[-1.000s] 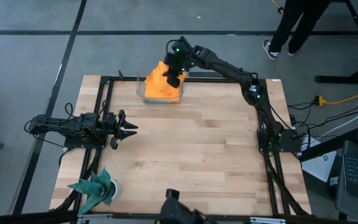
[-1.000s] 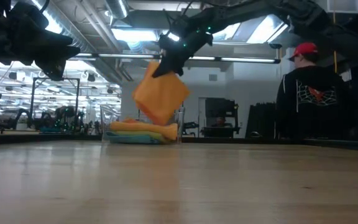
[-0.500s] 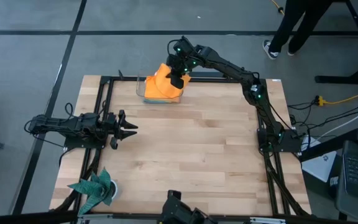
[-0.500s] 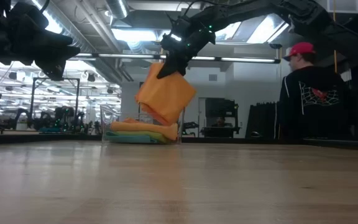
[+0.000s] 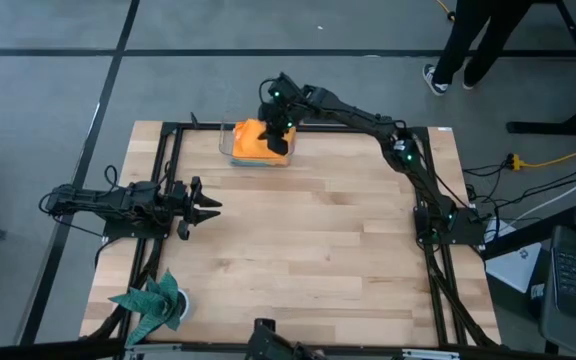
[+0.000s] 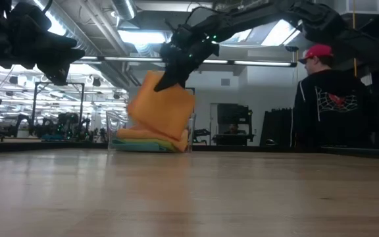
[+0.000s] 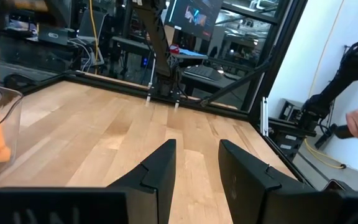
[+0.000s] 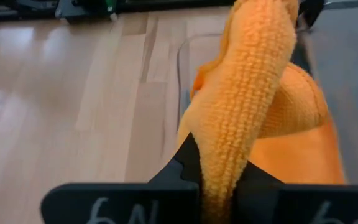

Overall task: Fold microfiber towels
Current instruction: Stack the folded orange microfiber cloth on top of the orange microfiber cloth, then return to Home Position

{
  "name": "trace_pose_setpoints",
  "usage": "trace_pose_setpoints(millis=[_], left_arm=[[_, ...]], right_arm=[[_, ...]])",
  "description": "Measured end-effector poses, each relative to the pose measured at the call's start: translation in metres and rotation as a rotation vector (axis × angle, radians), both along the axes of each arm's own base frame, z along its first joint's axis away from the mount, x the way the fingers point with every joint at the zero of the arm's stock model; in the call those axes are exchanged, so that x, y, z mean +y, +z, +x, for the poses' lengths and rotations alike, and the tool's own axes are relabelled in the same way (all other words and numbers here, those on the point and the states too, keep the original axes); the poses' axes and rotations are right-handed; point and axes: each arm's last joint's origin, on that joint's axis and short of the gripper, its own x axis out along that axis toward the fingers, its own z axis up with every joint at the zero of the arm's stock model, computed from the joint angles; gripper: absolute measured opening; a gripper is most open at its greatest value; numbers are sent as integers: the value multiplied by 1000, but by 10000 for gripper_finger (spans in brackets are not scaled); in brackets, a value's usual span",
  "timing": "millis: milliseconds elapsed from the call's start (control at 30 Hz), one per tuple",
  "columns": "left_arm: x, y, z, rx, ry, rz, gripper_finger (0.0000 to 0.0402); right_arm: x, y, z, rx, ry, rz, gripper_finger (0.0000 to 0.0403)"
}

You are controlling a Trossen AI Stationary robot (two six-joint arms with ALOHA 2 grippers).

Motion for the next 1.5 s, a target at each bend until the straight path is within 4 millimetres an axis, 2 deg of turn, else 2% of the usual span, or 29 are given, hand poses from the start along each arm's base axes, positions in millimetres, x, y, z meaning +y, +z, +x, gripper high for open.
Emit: trace_pose_setpoints(millis=[167,300,433,567,833,967,1100,1200,1367,1500], left_arm=[[0,0,0,0,1,0,113],[0,0,0,0,0,0,113],[0,0,0,0,0,0,113],[0,0,0,0,0,0,113],[0,0,0,0,0,0,113],[0,0,0,0,0,0,113],[0,0,0,0,-1,0,113],[0,0,0,0,-1,0,113],[0,0,0,-1,-1,0,113],[0,0,0,0,-1,0,113]], right_arm=[[3,-22,11,29,16,14,8],[0,-31,16,16,8,-5,8],[-4,-30,20,-18,-30,-68,14],[-7,-30,23,-32,-68,-118,63],[-11,-46,25,28,-131,-165,168],[-18,-36,30,-24,-248,-294,201],[-20,-22,31,-79,-299,-348,219],[-20,-18,30,-81,-319,-324,224],[-19,-18,30,-112,-396,-179,224],[-17,-27,31,-99,-419,-66,225]])
